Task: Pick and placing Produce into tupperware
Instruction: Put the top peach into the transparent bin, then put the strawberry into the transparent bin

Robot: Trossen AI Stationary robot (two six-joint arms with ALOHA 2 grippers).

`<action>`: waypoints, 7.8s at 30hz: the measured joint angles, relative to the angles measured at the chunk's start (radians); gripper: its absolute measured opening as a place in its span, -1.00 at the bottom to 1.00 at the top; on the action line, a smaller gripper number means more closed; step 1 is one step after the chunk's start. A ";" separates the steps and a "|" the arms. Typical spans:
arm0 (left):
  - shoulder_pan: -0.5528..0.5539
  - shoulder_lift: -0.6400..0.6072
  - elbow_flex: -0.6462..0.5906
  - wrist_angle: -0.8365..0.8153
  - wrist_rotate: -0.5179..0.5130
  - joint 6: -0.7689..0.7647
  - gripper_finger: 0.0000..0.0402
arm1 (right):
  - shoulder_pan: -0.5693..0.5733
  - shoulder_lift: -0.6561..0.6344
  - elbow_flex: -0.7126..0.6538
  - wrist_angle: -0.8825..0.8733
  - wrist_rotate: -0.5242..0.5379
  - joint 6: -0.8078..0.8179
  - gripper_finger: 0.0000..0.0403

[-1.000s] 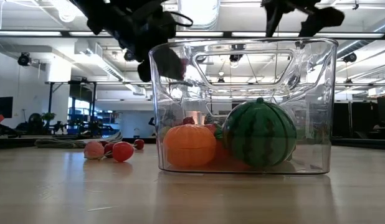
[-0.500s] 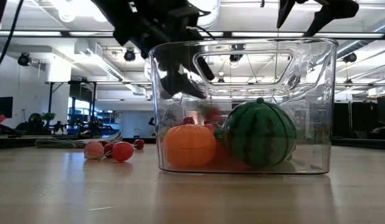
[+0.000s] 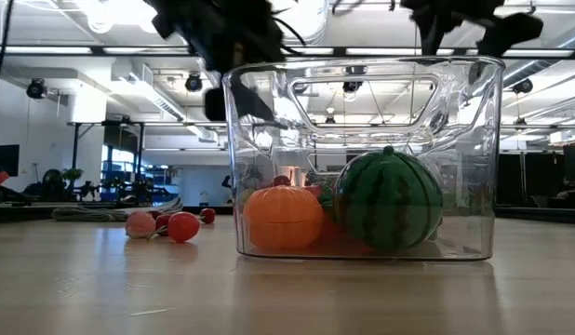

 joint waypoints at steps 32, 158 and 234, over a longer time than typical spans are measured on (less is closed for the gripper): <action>0.210 -0.475 -0.045 -0.320 -0.760 0.304 0.52 | -0.296 0.428 -0.179 0.558 -0.336 -0.052 0.79; 0.467 -0.252 -0.032 -0.297 -0.576 0.638 0.51 | -0.587 0.511 0.038 0.270 -0.283 -0.307 0.83; 0.539 -0.241 -0.031 -0.270 -0.577 0.585 0.51 | -0.651 0.557 -0.109 0.469 -0.348 -0.321 -0.27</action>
